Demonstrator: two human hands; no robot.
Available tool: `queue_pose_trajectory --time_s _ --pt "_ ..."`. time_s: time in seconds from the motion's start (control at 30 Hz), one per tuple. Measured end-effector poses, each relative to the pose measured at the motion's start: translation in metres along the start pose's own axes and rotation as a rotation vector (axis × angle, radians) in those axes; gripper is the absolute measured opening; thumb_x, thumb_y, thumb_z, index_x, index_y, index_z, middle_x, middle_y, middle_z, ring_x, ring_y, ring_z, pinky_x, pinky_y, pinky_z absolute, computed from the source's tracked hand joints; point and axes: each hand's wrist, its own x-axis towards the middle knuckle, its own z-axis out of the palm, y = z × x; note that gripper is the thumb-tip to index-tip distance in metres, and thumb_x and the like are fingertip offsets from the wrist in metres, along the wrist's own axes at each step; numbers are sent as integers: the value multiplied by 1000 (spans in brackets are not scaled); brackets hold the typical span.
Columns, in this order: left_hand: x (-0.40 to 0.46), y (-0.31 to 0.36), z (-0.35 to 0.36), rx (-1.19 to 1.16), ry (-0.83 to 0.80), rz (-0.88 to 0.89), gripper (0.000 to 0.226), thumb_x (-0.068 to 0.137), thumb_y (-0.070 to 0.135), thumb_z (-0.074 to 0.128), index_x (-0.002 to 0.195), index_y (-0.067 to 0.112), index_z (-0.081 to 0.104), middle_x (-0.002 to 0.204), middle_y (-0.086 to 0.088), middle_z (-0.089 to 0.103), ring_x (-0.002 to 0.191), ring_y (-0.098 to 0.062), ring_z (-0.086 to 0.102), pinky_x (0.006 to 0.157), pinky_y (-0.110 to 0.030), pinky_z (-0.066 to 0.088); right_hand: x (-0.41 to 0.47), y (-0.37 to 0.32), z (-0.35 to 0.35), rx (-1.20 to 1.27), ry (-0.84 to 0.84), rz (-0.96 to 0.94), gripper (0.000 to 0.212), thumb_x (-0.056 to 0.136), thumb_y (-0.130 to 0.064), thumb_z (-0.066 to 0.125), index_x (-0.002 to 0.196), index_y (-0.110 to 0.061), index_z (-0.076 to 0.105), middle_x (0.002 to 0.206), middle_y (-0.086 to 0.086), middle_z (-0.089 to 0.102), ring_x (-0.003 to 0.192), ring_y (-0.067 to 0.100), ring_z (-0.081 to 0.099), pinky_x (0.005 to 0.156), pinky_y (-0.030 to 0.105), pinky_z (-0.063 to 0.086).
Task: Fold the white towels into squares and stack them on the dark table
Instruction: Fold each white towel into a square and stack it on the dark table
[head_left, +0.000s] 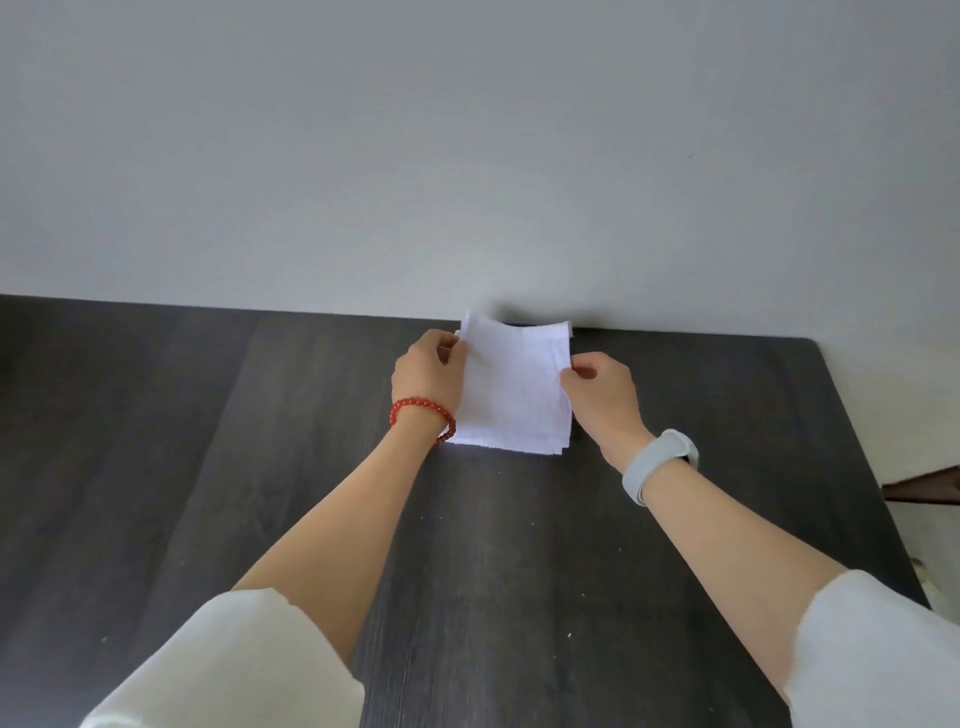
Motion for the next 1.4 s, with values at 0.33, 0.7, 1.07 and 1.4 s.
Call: queue_pose_trajectory --time_s 0.33,0.7,1.07,1.4 --pt "-3 -21 8 355 261 436 21 85 13 47 102 8 59 105 -9 60 90 -30 56 75 -35 38 3 17 8 -519 197 -461 50 89 -10 48 137 -9 35 140 9 37 125 25 40 94 38 40" --pt "-3 -38 12 857 -248 490 57 97 44 8 147 21 -9 155 7 -14 141 -22 -19 112 -51 -9 9 22 19 -1059 -73 -422 61 97 -41 19 147 -12 -1 156 6 -12 143 27 -10 115 48 6" --pt "-19 -3 -16 595 -82 590 54 91 39 31 141 18 35 154 -6 19 144 -25 5 114 -51 0 -25 9 -19 -584 0 -428 43 96 -19 37 138 -12 38 151 8 28 142 23 15 116 40 16" --pt "-154 144 22 409 -236 673 37 94 26 43 128 13 50 130 -5 51 119 -24 46 99 -34 34 -135 21 -218 -435 128 -223 31 96 -17 39 119 -14 59 117 2 64 109 22 57 93 33 45"
